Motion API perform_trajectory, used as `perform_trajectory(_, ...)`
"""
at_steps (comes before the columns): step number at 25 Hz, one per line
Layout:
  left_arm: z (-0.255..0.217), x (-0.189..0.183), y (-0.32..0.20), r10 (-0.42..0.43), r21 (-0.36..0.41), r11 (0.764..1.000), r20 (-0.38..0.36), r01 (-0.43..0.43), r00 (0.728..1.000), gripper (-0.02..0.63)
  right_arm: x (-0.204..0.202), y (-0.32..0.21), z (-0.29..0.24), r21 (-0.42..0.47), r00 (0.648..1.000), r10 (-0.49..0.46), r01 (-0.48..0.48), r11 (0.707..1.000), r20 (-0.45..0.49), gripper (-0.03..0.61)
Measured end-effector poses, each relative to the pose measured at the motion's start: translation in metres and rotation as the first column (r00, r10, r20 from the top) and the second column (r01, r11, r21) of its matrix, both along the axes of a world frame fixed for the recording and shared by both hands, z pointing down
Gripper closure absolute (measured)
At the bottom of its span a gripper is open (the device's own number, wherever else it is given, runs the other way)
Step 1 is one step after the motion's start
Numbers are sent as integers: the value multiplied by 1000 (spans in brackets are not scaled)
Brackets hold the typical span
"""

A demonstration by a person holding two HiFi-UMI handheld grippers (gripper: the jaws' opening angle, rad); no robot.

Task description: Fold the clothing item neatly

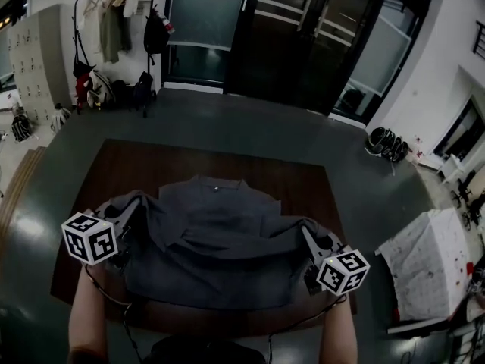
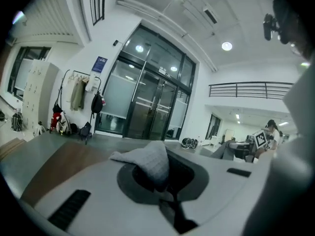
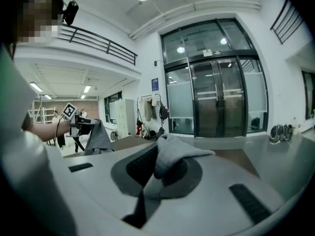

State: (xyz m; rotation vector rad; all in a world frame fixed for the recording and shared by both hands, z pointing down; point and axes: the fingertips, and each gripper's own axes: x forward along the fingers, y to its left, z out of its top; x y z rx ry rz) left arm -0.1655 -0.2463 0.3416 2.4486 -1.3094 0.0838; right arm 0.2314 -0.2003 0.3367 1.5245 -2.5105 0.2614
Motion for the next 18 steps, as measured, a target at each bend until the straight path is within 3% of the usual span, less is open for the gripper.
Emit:
perform_trajectory(8, 24, 15, -143, 103, -77, 992, 73, -98, 992, 597, -1, -136, 23, -60, 995, -63, 58, 996, -80, 581)
perform_trajectory(14, 84, 29, -244, 73, -196, 979, 131, -47, 989, 597, 27, -256, 73, -114, 998, -46, 43, 993, -29, 581)
perform_trajectory(16, 116, 29, -273, 53, -250, 968, 176, -8, 983, 597, 41, -294, 106, -179, 1000, -7, 7, 984, 0, 581)
perform_trajectory(18, 156, 24, -297, 34, -297, 954, 271, 50, 962, 594, 53, -323, 150, -279, 998, 54, -48, 959, 15, 549)
